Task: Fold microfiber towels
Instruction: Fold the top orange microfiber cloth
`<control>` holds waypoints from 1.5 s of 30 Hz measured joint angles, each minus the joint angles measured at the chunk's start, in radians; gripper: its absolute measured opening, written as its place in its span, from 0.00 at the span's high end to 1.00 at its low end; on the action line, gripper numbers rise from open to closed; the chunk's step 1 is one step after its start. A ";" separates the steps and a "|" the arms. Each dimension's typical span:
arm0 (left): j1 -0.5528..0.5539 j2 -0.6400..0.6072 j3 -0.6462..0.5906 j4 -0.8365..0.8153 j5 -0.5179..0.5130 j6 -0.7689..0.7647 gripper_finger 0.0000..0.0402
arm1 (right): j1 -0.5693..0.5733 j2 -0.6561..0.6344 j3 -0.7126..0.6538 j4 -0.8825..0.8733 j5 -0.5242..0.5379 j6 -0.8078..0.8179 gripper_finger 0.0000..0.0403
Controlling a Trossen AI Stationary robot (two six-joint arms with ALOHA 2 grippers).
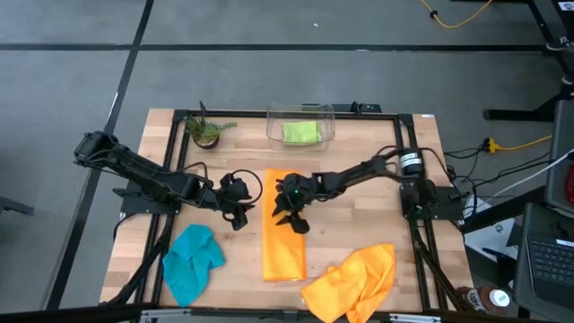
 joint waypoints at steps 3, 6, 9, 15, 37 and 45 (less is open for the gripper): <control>-0.011 0.000 0.000 0.005 0.000 -0.001 0.64 | 0.022 -0.078 0.004 -0.138 0.124 0.060 0.57; -0.030 0.000 0.000 0.013 0.000 -0.002 0.64 | 0.061 -0.132 0.001 -0.261 0.220 0.133 0.57; -0.053 0.000 0.000 0.027 0.008 -0.020 0.64 | 0.121 -0.173 0.006 -0.320 0.303 0.169 0.57; -0.123 0.018 0.001 0.128 0.080 -0.020 0.64 | 0.248 -0.181 0.005 -0.351 0.366 0.233 0.57; -0.346 0.497 0.278 0.480 0.157 0.233 0.63 | 0.500 -0.178 0.007 -0.309 0.441 0.334 0.57; -0.362 0.568 0.386 0.260 0.171 0.210 0.54 | 0.539 -0.173 0.007 -0.289 0.446 0.372 0.45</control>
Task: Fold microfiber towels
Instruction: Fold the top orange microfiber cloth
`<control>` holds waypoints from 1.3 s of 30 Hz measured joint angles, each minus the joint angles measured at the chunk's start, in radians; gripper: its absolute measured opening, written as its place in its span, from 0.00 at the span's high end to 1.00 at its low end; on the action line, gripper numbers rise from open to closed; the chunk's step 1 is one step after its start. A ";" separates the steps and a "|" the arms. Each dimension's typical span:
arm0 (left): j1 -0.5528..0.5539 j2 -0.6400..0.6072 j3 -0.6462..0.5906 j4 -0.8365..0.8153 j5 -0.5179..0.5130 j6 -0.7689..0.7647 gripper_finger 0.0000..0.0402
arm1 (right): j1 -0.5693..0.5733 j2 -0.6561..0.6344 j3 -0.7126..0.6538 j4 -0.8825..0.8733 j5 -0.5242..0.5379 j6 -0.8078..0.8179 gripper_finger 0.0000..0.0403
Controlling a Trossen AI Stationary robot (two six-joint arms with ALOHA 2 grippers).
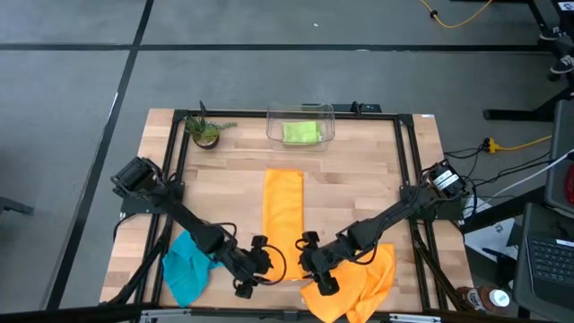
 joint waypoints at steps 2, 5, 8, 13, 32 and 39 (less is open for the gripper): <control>-0.005 0.004 0.004 -0.002 0.014 -0.001 0.53 | 0.013 0.014 0.002 0.012 0.000 0.014 0.41; -0.014 0.005 0.005 0.002 0.017 -0.015 0.53 | 0.027 0.046 0.002 0.022 -0.002 0.015 0.36; -0.023 0.005 0.005 0.005 0.016 -0.019 0.53 | 0.038 0.072 0.001 0.063 0.002 0.000 0.35; -0.029 0.005 0.005 0.007 0.014 -0.026 0.53 | 0.045 0.100 0.001 0.089 0.094 -0.017 0.36; -0.024 0.155 0.007 0.028 -0.004 -0.024 0.53 | 0.045 0.144 0.000 0.023 0.092 -0.010 0.36; -0.024 0.182 0.008 0.043 -0.022 -0.020 0.53 | 0.045 0.144 0.001 0.006 0.095 -0.010 0.36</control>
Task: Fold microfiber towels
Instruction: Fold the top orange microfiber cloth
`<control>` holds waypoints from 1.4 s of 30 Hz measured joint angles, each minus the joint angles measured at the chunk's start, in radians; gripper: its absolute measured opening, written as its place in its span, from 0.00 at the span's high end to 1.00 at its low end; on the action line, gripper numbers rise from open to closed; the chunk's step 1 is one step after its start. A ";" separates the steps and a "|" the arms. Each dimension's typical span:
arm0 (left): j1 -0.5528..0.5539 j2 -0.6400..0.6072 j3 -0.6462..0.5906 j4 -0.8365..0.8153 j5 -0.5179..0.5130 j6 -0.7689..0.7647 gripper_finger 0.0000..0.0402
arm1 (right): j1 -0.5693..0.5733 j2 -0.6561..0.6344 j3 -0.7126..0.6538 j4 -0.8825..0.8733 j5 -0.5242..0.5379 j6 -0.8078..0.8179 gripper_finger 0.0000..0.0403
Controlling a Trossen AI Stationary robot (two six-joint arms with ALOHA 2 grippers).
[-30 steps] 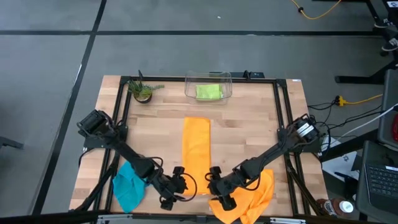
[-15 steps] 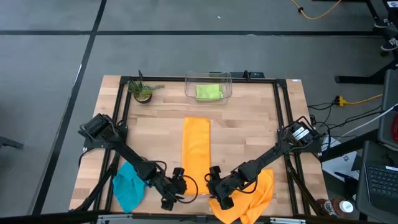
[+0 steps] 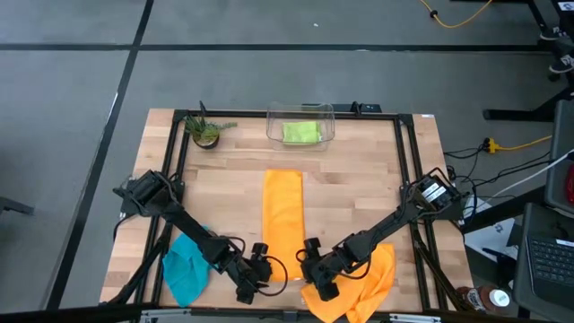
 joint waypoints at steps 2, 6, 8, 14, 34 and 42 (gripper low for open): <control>0.000 0.000 0.000 0.000 0.000 0.000 0.53 | 0.000 0.000 0.001 -0.020 0.022 0.014 0.39; 0.000 0.001 -0.001 -0.001 -0.002 0.000 0.53 | 0.002 -0.001 0.001 -0.035 0.070 0.044 0.47; 0.000 0.002 -0.001 -0.001 -0.015 -0.005 0.53 | 0.001 -0.001 0.001 -0.035 0.074 0.053 0.53; 0.001 0.004 -0.002 -0.005 -0.089 0.000 0.57 | 0.000 -0.001 0.001 -0.036 0.081 0.054 0.69; 0.002 0.004 -0.004 -0.010 -0.099 -0.011 1.00 | 0.000 -0.001 0.000 -0.033 0.082 0.107 0.98; 0.002 -0.010 -0.005 -0.009 -0.090 -0.007 1.00 | 0.000 -0.001 -0.001 -0.025 0.077 0.133 0.99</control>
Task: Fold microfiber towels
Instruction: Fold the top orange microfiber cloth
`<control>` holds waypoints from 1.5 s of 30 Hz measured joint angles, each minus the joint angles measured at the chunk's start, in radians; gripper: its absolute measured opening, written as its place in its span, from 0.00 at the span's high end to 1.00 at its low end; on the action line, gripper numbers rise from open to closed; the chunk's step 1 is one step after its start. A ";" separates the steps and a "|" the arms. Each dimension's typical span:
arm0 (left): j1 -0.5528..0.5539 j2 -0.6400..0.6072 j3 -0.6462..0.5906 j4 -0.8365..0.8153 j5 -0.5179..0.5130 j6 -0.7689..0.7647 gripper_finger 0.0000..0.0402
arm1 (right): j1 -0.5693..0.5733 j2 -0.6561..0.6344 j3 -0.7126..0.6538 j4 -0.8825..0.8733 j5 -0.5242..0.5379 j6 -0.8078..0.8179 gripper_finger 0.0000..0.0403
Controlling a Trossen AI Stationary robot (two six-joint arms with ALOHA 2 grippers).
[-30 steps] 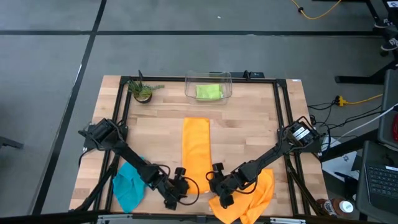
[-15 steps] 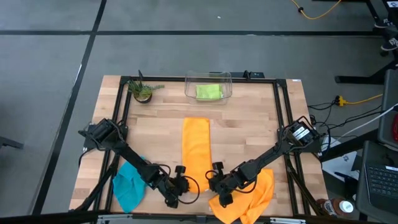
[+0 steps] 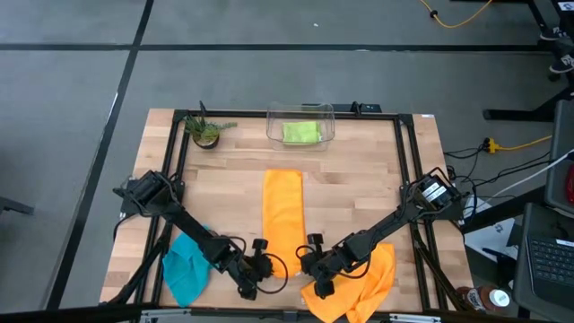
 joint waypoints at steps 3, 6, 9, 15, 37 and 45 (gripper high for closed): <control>0.000 0.000 0.007 -0.003 0.002 0.006 1.00 | 0.000 0.000 -0.001 0.009 -0.003 0.000 0.99; 0.003 0.000 0.013 -0.010 0.002 0.008 1.00 | 0.000 -0.001 -0.001 0.010 0.001 0.000 0.99; 0.004 -0.003 0.018 -0.019 0.003 0.009 1.00 | 0.001 -0.004 -0.002 0.008 0.022 -0.003 0.99; 0.007 -0.002 0.069 -0.085 0.004 0.027 1.00 | 0.001 -0.005 -0.002 0.012 0.028 -0.002 0.99; -0.001 -0.006 0.465 -0.804 -0.154 0.145 1.00 | 0.060 -0.009 0.351 -0.581 0.440 -0.029 0.99; 0.041 -0.007 0.539 -1.053 -0.317 0.198 1.00 | 0.027 -0.009 0.393 -0.736 0.616 -0.059 0.99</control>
